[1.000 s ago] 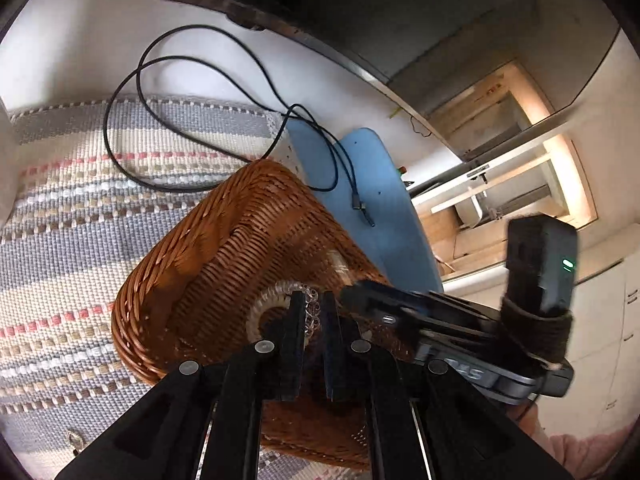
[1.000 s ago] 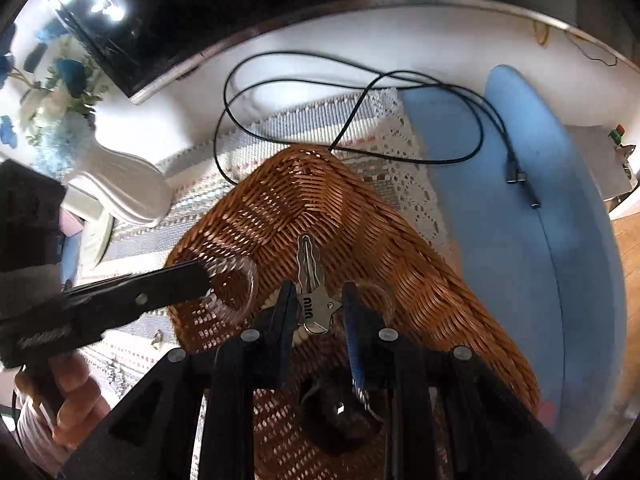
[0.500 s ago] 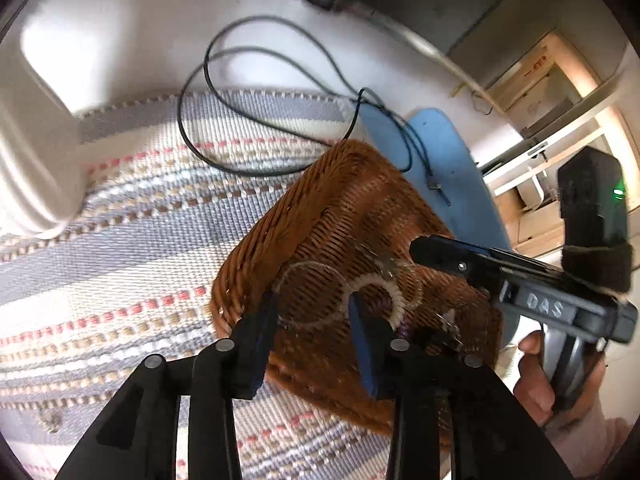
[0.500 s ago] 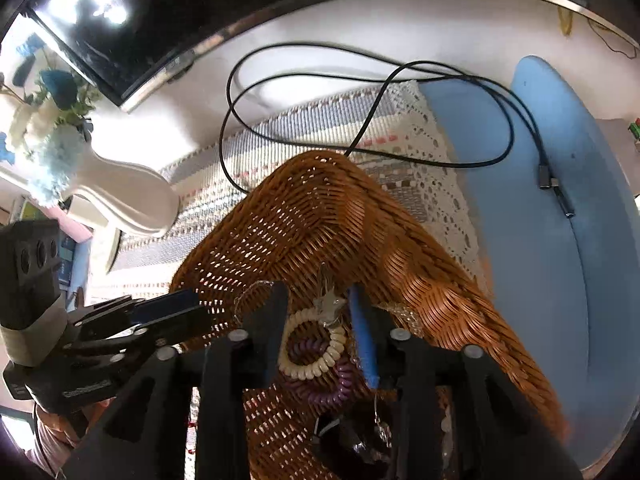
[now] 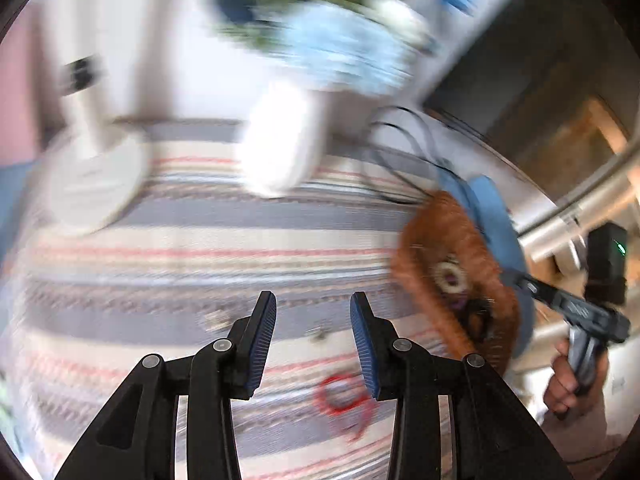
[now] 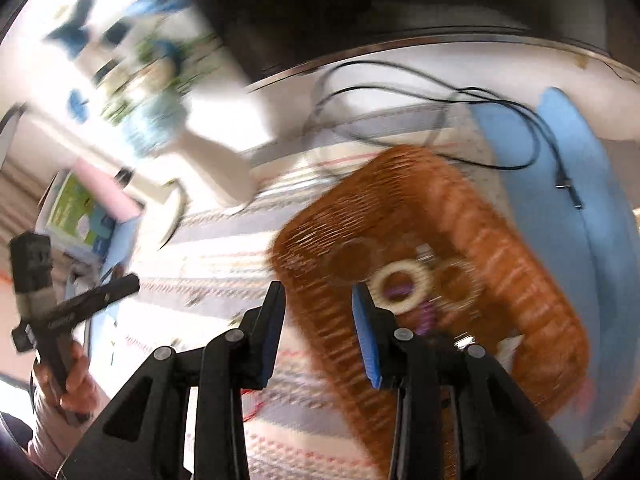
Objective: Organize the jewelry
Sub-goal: 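Grasp the silver chain pieces with the left tool while the right grasps the red cord, then carry the chain pieces and red cord into the wicker basket and open both tools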
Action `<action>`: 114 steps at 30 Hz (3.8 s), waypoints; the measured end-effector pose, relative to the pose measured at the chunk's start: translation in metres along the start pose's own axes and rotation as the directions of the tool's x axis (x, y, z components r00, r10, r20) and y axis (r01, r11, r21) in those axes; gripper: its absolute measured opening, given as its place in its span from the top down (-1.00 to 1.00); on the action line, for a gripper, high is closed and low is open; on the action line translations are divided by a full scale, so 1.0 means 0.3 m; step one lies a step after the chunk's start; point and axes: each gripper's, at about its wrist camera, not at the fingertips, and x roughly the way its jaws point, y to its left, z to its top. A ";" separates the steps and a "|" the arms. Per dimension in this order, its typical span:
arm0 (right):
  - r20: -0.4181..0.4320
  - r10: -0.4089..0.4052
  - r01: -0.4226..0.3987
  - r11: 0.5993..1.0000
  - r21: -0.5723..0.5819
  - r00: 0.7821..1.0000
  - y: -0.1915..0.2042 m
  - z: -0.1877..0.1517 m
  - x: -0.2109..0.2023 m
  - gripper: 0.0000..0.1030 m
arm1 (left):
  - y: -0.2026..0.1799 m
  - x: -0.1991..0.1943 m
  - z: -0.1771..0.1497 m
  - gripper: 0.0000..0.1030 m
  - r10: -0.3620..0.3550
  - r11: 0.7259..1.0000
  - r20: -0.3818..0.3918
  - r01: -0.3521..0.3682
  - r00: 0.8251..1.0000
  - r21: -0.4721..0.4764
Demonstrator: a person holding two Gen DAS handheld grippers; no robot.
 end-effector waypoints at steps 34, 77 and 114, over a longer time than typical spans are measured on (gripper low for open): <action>-0.300 -0.120 0.098 0.991 -0.087 0.946 0.332 -0.341 0.408 0.27 | 0.222 0.181 -0.348 0.27 0.283 0.949 -0.165 -0.251 0.945 0.188; -0.008 -0.047 0.047 0.999 -0.026 0.999 0.142 -0.272 -0.159 0.98 | -0.144 -0.147 -0.011 0.71 -0.379 0.923 -0.002 0.378 0.926 0.068; -0.095 -0.234 0.250 0.935 0.249 0.968 -0.352 -0.278 -0.134 0.23 | -0.628 0.436 -0.029 0.06 -0.301 0.899 -0.341 0.384 0.891 0.211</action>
